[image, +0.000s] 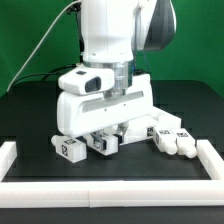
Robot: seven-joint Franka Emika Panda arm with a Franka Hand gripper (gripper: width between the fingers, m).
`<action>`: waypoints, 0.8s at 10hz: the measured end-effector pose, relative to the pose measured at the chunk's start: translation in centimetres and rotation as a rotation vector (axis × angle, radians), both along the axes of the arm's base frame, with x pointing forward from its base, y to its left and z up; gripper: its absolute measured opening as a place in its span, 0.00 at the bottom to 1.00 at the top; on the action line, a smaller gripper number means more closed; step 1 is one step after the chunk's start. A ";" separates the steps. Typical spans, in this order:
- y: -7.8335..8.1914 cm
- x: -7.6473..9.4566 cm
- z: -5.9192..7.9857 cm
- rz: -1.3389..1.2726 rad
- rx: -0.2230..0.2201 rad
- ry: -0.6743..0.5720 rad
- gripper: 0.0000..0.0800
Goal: Assemble one leg
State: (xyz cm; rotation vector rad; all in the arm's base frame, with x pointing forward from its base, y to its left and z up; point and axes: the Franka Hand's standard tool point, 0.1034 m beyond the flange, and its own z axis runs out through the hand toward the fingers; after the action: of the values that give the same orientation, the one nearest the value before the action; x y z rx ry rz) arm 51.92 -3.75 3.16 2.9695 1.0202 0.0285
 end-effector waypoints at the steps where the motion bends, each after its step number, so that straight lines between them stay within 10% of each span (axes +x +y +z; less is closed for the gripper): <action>1: -1.1 0.2 1.9 -0.006 -0.003 0.015 0.36; 5: -6.8 -2.4 5.7 -0.011 -0.017 0.001 0.36; 8: -6.6 -2.4 5.5 -0.011 -0.015 0.005 0.36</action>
Offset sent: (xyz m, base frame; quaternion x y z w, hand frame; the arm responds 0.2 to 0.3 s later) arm -0.0504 -0.0584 0.0432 0.0084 -0.0057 0.0153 0.9998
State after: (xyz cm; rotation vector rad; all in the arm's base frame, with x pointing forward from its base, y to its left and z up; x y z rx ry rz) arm 49.51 -10.36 8.62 2.9632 1.0008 0.0133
